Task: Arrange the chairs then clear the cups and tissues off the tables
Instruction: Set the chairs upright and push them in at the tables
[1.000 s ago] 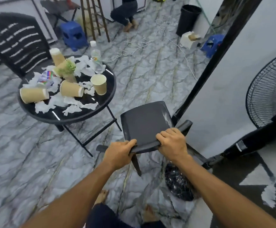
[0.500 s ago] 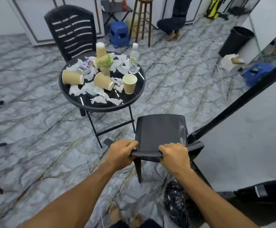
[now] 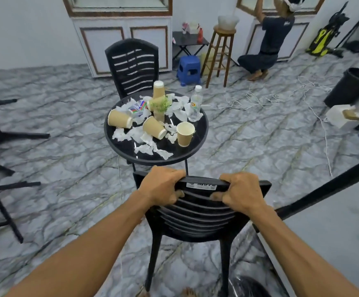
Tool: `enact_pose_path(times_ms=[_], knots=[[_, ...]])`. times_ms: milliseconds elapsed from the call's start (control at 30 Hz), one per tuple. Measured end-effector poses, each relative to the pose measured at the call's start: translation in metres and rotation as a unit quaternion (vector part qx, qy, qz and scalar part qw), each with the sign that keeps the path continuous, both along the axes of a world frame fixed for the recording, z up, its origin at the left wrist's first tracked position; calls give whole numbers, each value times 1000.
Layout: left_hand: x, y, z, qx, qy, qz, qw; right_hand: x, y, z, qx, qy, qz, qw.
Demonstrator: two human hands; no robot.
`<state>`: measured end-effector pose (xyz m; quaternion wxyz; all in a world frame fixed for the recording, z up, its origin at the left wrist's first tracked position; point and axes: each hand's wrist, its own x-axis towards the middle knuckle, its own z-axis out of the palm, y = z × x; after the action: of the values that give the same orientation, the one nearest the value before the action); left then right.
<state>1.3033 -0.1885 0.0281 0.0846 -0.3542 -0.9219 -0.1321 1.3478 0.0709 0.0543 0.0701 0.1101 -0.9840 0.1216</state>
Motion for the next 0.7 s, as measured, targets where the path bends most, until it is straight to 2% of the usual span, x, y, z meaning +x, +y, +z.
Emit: enact_pose_path(times_ms=[67,233,400,533,700], knots=[[-9,15,7,-42,-41,26,998,-13,10,-10,-21,-10,1,1000],[-29,23,5,-1,-73,106,992,-45,33,-24,-67,-2,6,998],[-48,23,10,1,-77,148,986,-58,39,-29,-44,73,-27,996],[-50,20,5,-5,-81,171,982,-50,44,-41,-84,118,-26,989],[-42,19,6,-3,-116,189,975,-60,51,-28,-62,38,-19,997]])
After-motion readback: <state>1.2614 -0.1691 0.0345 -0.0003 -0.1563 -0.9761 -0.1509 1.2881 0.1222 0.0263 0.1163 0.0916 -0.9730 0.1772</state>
